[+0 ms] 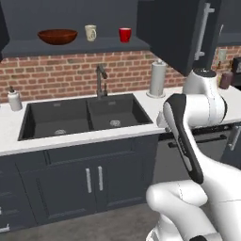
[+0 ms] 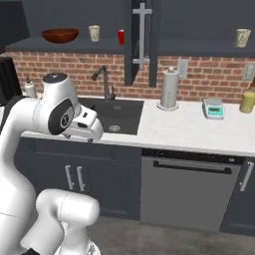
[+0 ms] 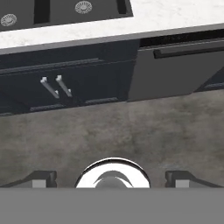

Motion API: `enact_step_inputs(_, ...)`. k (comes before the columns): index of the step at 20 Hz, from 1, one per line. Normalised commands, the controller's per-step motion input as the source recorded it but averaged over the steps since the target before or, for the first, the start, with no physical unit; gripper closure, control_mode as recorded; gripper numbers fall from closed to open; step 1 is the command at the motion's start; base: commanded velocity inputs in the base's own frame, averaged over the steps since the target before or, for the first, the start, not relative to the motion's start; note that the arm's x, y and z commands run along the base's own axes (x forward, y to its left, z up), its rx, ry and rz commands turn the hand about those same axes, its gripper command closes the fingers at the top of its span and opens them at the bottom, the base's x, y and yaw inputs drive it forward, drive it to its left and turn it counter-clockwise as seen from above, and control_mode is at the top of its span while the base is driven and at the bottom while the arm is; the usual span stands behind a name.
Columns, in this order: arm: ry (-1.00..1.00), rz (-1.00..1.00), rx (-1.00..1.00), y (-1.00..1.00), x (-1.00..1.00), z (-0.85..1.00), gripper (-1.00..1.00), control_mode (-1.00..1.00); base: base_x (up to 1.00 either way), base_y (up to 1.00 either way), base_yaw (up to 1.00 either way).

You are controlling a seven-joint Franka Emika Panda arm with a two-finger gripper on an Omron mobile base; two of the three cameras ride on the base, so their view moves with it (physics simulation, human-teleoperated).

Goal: Gather all objects into one cabinet and sort the glasses and bowls to opposite sides.

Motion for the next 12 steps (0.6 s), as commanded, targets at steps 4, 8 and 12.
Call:
enact_step_inputs(4,0.00,0.00,0.00,0.00,0.00,0.00,-1.00,1.00,-0.33,-1.00,0.00)
enact_step_inputs(8,0.00,0.00,0.00,0.00,0.00,0.00,-1.00,1.00,0.04,-1.00,0.00)
enact_step_inputs(12,0.00,0.00,0.00,0.00,0.00,0.00,-1.00,1.00,0.32,-1.00,0.02)
